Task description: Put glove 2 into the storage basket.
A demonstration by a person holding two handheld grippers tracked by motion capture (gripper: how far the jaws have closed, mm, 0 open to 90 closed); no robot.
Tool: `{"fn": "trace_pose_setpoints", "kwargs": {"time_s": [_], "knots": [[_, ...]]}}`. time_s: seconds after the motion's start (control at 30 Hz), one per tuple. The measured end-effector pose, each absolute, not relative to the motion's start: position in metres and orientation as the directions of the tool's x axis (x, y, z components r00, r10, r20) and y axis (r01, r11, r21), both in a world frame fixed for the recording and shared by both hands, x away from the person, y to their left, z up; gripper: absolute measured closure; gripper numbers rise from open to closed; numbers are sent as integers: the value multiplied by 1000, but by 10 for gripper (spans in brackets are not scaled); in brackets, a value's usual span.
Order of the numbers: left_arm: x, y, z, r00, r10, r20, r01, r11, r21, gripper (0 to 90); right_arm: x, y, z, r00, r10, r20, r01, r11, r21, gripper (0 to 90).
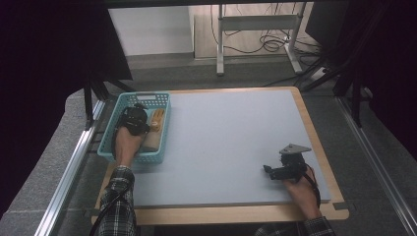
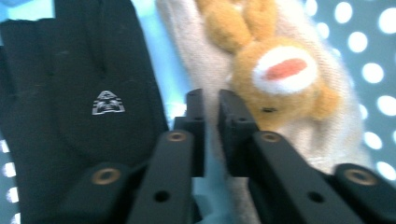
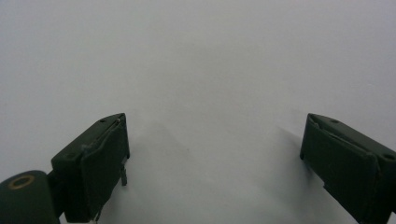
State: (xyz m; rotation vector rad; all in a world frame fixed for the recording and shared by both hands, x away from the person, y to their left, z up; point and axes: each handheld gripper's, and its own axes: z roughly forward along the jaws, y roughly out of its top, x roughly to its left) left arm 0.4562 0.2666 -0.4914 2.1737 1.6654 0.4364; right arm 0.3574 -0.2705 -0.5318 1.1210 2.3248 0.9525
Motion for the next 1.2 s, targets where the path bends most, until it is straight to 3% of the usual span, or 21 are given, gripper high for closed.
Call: {"fn": "trace_pose_setpoints", "kwargs": {"time_s": [0.1, 0.3, 1.2], "knots": [[455, 271, -491, 229, 973, 30, 850, -215, 482, 650, 357, -271, -532, -605, 794, -51, 530, 450, 718, 77], [452, 282, -488, 192, 981, -10, 843, -160, 513, 506, 357, -271, -532, -606, 794, -51, 530, 450, 718, 77], [436, 307, -473, 154, 986, -61, 805, -89, 587, 154, 357, -270, -532, -606, 794, -52, 530, 451, 718, 77]]}}
